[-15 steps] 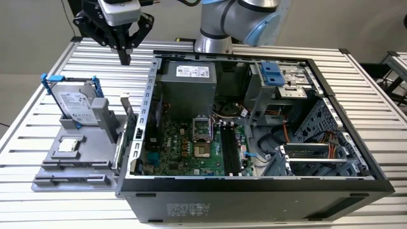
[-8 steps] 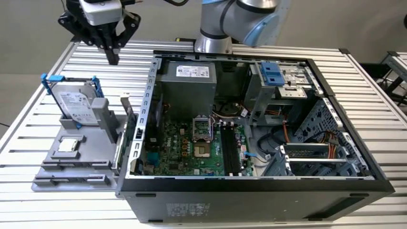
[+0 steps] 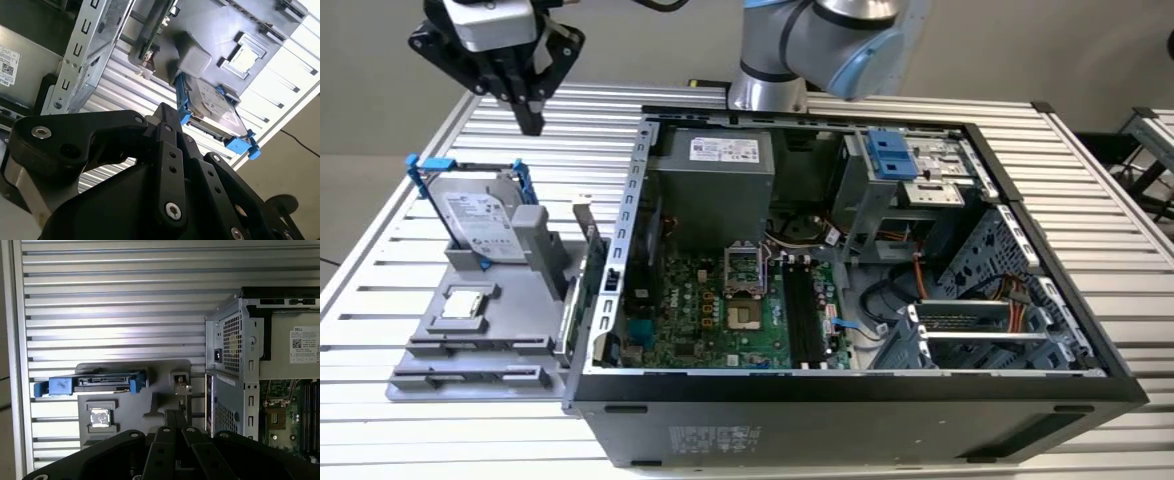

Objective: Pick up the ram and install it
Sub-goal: 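Reach for the ram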

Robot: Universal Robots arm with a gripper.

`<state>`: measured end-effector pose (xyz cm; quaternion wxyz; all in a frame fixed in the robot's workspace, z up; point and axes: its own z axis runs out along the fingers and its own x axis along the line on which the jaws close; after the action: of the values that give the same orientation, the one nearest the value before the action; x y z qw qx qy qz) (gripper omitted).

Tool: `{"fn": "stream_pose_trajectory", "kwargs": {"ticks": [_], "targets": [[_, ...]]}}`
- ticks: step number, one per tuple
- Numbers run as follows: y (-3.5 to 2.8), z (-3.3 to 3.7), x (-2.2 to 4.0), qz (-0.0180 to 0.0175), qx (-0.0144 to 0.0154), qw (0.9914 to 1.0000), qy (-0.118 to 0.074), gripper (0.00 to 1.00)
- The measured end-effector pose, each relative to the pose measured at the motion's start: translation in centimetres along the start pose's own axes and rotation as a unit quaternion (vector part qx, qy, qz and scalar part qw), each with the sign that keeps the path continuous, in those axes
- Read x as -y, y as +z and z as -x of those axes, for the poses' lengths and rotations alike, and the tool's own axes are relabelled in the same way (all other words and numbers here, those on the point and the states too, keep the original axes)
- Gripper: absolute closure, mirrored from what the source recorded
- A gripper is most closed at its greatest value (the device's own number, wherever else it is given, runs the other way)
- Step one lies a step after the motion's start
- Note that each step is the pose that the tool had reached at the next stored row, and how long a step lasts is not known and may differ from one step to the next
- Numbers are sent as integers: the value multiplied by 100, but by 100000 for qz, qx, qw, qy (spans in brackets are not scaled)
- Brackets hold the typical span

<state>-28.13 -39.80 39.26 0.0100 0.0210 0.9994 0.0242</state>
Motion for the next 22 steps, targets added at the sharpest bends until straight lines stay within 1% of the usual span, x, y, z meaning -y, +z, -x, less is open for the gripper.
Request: {"fn": "stream_pose_trajectory", "kwargs": {"ticks": [16,22], "targets": [[-10,-456,19,-1,0,100000,-4,100],[-13,-606,25,0,-4,100000,-42,100]]}}
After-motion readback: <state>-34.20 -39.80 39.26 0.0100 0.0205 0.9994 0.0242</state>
